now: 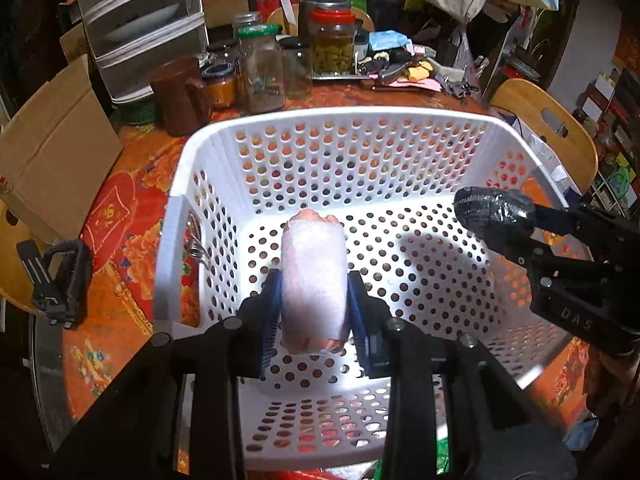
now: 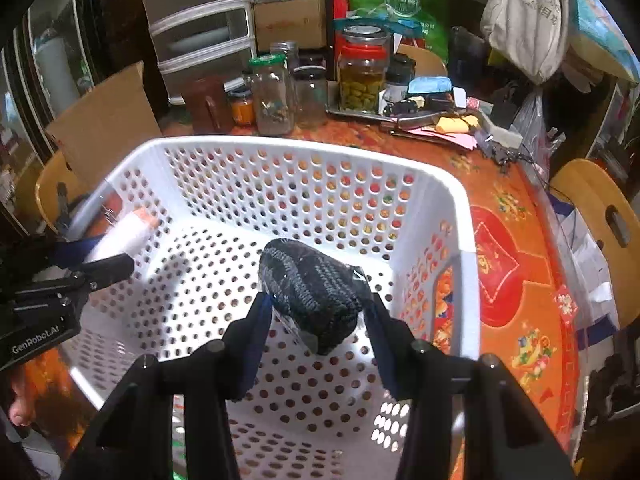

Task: Organize soft objects
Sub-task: 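Carry both items into the white basket and open both tools, then withdraw both tools from the basket back toward the remaining items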

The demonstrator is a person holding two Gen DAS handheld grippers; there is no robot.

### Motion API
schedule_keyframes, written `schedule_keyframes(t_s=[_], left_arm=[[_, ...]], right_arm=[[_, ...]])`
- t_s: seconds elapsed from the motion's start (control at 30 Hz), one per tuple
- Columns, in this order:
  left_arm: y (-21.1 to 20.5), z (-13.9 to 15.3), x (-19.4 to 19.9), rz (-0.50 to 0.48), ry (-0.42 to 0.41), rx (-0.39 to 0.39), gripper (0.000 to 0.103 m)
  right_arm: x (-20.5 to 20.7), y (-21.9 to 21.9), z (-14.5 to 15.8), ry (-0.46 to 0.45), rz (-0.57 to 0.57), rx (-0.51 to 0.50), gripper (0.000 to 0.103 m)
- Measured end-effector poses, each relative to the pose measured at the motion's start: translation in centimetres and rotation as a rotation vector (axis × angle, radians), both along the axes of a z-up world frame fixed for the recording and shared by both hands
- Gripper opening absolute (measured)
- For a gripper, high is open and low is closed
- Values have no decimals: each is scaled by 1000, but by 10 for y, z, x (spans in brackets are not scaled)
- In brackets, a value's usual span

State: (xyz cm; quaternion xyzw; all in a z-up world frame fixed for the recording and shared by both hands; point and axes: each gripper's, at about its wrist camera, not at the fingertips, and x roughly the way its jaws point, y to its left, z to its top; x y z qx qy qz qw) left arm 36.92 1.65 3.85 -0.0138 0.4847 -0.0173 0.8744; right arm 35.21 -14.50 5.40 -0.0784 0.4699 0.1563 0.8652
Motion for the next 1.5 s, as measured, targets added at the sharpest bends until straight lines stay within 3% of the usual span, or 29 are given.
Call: schedule_keyframes(t_s=[0.4, 0.53, 0.6, 0.73, 0.83, 1.07, 1.27, 1.5], left_arm=[[5, 3, -10, 14, -47, 11, 31], [7, 11, -18, 18, -81, 9, 44], [7, 16, -23, 16, -97, 5, 51], [7, 31, -36, 9, -137, 0, 69], [8, 45, -50, 12, -174, 13, 78], [17, 67, -82, 36, -239, 18, 103], [17, 79, -113, 39, -274, 51, 103], [18, 94, -155, 40, -324, 14, 103]], right_arm=[[-1, 8, -2, -17, 6, -31, 49], [-4, 8, -1, -22, 13, -22, 60], [-8, 8, 0, -30, 15, -21, 78], [-18, 7, 12, -60, 21, 8, 84], [-25, 4, 20, -81, 20, 30, 99], [-45, -5, 36, -116, 7, 44, 103], [-65, -12, 46, -154, -10, 39, 103], [-86, -24, 61, -198, -25, 70, 103]])
